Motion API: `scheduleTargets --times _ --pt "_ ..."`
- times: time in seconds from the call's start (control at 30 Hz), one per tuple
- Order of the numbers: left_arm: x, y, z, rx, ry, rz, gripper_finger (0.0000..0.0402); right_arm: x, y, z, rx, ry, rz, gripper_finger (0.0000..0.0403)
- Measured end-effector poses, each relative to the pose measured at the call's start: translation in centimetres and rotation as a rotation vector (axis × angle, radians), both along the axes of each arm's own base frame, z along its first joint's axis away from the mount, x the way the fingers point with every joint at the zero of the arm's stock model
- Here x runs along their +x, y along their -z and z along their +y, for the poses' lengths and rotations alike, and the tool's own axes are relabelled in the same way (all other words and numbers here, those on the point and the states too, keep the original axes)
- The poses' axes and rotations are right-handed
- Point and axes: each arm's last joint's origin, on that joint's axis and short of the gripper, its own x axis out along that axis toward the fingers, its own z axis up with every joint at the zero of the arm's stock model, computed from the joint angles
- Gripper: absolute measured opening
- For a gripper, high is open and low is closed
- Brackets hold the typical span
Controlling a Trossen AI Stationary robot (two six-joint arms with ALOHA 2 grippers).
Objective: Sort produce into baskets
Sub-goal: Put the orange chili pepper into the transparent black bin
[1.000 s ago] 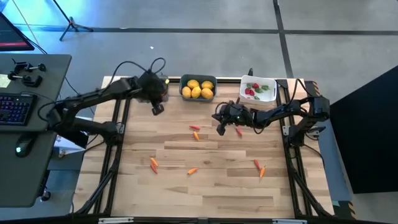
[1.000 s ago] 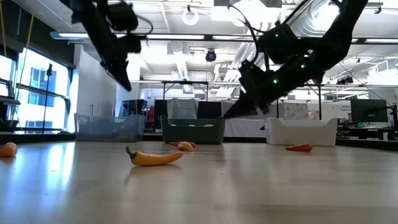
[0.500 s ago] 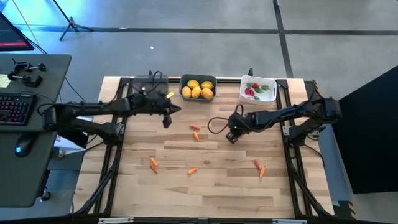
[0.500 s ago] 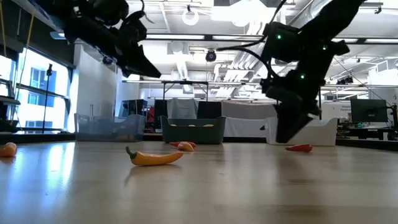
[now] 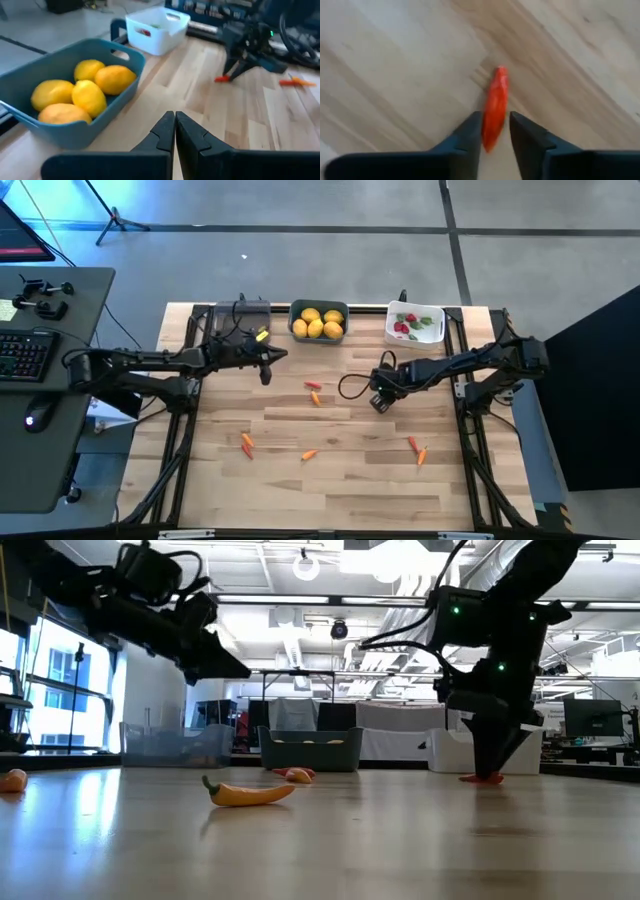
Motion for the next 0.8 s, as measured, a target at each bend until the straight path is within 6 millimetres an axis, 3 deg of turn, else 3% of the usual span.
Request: scheduleTargets --times 0.17,0.33,0.53,0.8 --pt "-1.5 -0.2 0.5 0.017 -0.050 -0.055 0.0000 0.6 0.0 0.1 0.047 -0.040 -0.056 0.0010" --pt "-3.2 -0.7 1.1 0.045 -0.117 -0.093 0.0000 2.0 -0.6 0.1 0.052 -0.096 -0.199 0.0019" --pt "-5.0 -1.3 1.9 0.083 -0.195 -0.158 0.0000 5.8 -3.6 -0.2 -0.091 -0.246 -0.527 0.0004" --pt "-6.5 -0.5 2.2 0.118 -0.156 -0.305 0.0000 12.9 -4.6 -2.7 -0.285 -0.353 -0.674 0.0002"
